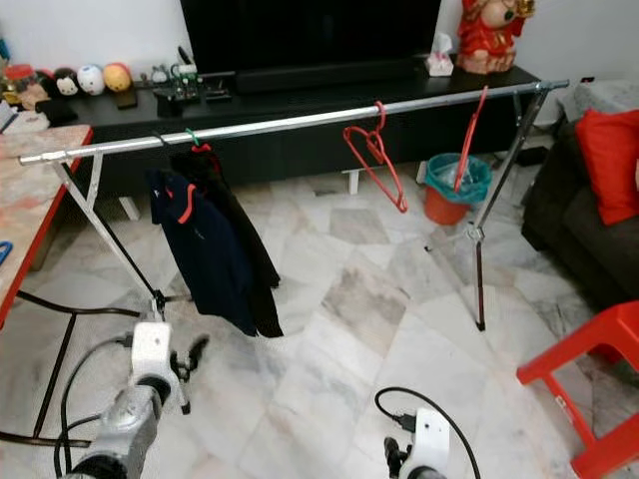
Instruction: Hang hanger
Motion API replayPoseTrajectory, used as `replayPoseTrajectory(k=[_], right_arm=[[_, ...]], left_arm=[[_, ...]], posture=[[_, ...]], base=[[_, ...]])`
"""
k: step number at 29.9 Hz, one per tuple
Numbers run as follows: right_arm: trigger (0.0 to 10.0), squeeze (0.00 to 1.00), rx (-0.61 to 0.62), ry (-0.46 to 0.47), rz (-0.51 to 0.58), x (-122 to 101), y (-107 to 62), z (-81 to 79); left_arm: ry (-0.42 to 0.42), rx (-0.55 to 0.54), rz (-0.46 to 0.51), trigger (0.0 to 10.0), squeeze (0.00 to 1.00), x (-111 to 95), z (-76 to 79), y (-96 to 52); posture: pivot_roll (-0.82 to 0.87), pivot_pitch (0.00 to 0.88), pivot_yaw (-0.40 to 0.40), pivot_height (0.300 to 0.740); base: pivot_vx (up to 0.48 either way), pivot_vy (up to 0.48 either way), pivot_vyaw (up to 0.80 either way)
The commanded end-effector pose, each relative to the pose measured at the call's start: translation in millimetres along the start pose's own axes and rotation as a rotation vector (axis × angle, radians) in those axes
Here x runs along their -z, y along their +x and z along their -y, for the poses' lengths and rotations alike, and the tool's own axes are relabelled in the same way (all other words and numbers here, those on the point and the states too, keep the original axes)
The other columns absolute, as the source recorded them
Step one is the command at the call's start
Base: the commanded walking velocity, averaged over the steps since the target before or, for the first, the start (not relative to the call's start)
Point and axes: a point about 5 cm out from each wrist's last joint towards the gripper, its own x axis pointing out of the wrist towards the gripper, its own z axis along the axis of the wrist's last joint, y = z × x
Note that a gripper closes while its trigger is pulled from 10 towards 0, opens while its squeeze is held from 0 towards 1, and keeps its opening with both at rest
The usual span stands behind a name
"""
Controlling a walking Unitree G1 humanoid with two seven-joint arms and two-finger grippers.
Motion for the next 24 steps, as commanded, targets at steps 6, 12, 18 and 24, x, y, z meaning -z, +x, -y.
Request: replayPoseTrajectory(k=[6,12,18,24], right_arm=[[10.0,0.0,0.001,-0.005,-0.002,2,-0.5,1.1],[10.0,0.0,-0.001,-0.021,-0.005,2,-0.5,0.7],[10.0,0.0,-0.001,-0.041,-0.002,1,-0.3,0.3],[10.0,0.0,-0.007,-0.022,-0.001,1,-0.3,-0.6]], left_arm=[[-0.024,-0.015,0.147,10.0,0.0,-22,-1.1,1.7],[-0.037,0.017,0.2,10.0,0.0,-42,7.3,15.1],[-0.046,0.024,0.232,10.0,0.0,-54,8.4,20.6],[-0.046,0.01,0.235,10.0,0.0,-54,5.6,20.6]], posture=[[-0.01,0.0,0.026,0.74],[-0.02,0.0,0.033,0.74],[-0.02,0.0,0.034,0.74],[-0.01,0.0,0.034,0.74]], base=[[0.426,0.0,0.0],[0.48,0.0,0.0],[0.48,0.0,0.16],[0.48,0.0,0.39]])
